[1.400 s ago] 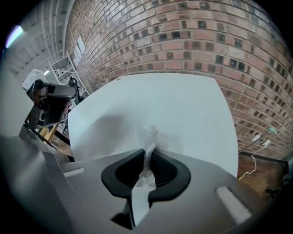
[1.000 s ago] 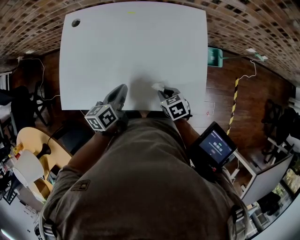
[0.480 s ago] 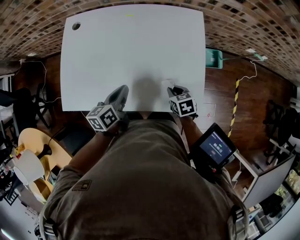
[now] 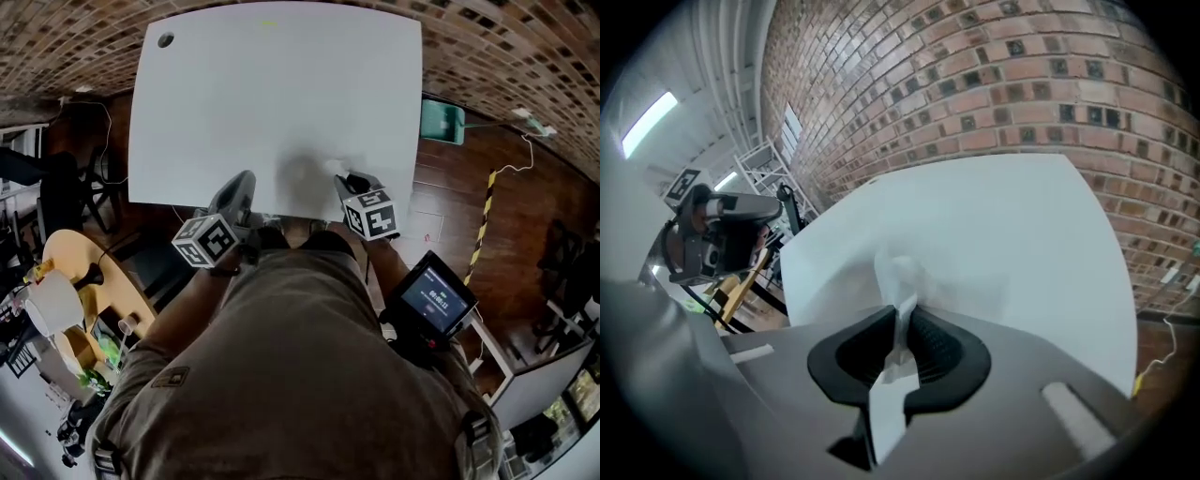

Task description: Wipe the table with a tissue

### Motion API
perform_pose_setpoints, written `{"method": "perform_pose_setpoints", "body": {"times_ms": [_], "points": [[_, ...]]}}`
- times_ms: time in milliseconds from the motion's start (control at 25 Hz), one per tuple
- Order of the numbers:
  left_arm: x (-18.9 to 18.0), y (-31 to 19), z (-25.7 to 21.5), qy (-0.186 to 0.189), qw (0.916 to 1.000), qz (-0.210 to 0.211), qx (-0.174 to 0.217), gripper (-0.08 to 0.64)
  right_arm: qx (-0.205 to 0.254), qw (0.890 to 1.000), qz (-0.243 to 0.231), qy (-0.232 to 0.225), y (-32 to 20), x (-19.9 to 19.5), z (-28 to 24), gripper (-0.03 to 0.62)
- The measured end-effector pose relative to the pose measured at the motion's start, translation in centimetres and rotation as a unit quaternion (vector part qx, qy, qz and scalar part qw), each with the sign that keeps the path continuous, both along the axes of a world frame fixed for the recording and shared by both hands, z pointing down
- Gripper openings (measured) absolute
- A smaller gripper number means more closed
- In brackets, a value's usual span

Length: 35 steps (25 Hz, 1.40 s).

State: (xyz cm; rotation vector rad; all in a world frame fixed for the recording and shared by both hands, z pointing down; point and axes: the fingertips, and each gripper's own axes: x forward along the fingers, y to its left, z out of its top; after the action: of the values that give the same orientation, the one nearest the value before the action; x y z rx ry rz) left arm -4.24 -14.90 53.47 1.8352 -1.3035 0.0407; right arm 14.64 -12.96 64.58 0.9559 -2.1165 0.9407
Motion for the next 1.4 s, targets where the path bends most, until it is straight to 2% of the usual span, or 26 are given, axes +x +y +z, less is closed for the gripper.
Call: {"method": "perform_pose_setpoints", "body": {"times_ms": [160,280,480,720,1040,1200,1400], "points": [[-0.8,1.1,0.0,-0.002,1.0000,0.005,0.004,0.002,0.029,0.998,-0.001,-0.051,1.1,-2.6,-2.1,0.052],[-0.8,1.9,-0.5,0.005,0.9998,0.016,0.014,0.002,0.050,0.996,0.009,-0.072,2.3,-3.6,-4.0,0.052],[-0.6,3.6,-2.3,0.019,0.9982,0.041,0.039,0.002,0.098,0.991,0.035,-0.087,4.1,-4.1,-7.8,0.052],[-3.4,6.7,-3.4,0.039,0.9955,0.054,0.067,0.002,0.158,0.980,0.079,-0.094,7.0,-5.9,-12.2,0.052],[-6.8,12.1,-5.0,0.058,0.9912,0.078,0.089,0.002,0.182,0.968,0.133,-0.110,14.0,-9.6,-15.1,0.052],[-7.1,14.3,-5.6,0.062,0.9890,0.091,0.098,0.002,0.186,0.963,0.157,-0.118,17.1,-9.9,-15.9,0.052],[-6.8,15.6,-5.6,0.051,0.9887,0.098,0.100,0.002,0.178,0.955,0.185,-0.147,18.5,-9.2,-16.2,0.052]]}}
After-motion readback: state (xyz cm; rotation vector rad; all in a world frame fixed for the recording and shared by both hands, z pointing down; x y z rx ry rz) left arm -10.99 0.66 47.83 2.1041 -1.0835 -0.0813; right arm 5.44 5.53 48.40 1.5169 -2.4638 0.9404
